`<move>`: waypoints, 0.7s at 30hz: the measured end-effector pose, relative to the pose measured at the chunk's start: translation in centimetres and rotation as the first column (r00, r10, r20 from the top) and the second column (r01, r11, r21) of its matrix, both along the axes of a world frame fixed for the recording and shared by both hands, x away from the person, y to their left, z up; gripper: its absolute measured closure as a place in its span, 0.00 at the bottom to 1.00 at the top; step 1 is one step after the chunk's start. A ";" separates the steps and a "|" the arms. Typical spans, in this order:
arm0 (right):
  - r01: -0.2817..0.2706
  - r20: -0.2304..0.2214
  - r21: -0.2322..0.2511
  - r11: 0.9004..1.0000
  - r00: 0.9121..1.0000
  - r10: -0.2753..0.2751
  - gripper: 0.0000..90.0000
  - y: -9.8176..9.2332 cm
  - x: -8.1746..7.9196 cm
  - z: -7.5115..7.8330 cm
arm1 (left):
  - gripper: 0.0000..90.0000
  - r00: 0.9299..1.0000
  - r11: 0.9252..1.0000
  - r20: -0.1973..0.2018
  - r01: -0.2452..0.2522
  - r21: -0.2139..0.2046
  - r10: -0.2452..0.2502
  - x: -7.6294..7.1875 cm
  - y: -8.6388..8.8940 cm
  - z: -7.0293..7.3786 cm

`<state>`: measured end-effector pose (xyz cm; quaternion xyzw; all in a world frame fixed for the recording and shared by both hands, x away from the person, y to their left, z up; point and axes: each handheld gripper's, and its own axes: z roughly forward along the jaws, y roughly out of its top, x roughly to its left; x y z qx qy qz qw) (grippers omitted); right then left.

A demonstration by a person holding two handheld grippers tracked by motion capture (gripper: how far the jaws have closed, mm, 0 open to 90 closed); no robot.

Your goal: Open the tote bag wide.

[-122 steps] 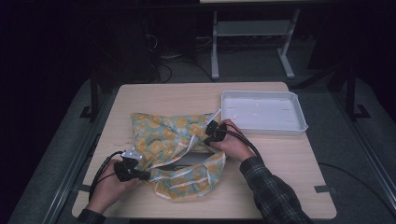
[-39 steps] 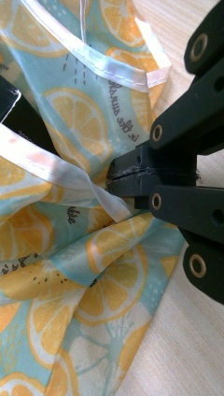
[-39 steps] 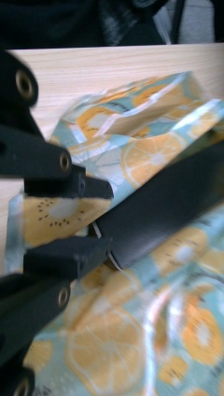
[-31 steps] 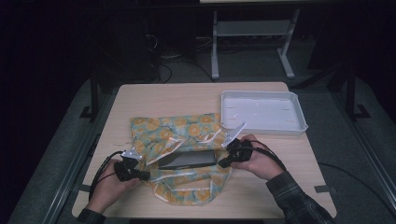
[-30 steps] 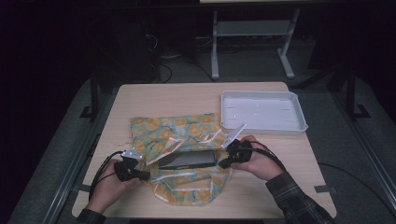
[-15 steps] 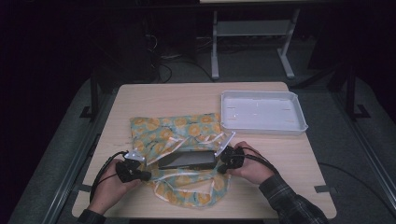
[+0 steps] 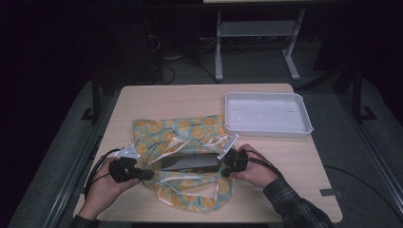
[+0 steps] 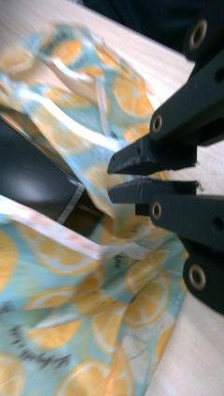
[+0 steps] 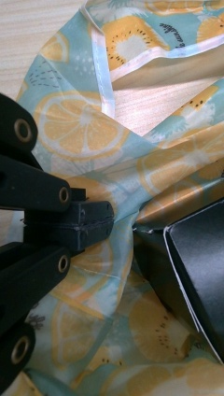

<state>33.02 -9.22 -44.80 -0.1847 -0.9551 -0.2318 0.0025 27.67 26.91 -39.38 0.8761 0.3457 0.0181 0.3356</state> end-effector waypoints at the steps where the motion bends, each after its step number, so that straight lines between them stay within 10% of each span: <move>1: 0.001 -0.001 0.000 1.000 1.000 -0.001 1.00 0.0 0.0 0.0 | 0.99 1.000 1.000 0.004 -0.002 -0.009 0.003 0.1 -0.1 0.5; 14: 0.005 -0.002 0.000 1.000 1.000 -0.005 1.00 0.0 0.0 0.0 | 1.00 0.999 1.000 0.046 0.003 -0.022 -0.002 3.4 -2.9 1.6; 21: 0.005 -0.004 0.001 1.000 1.000 -0.005 1.00 0.0 0.0 0.0 | 1.00 0.994 0.997 0.076 -0.076 -0.003 0.076 5.5 -2.8 0.8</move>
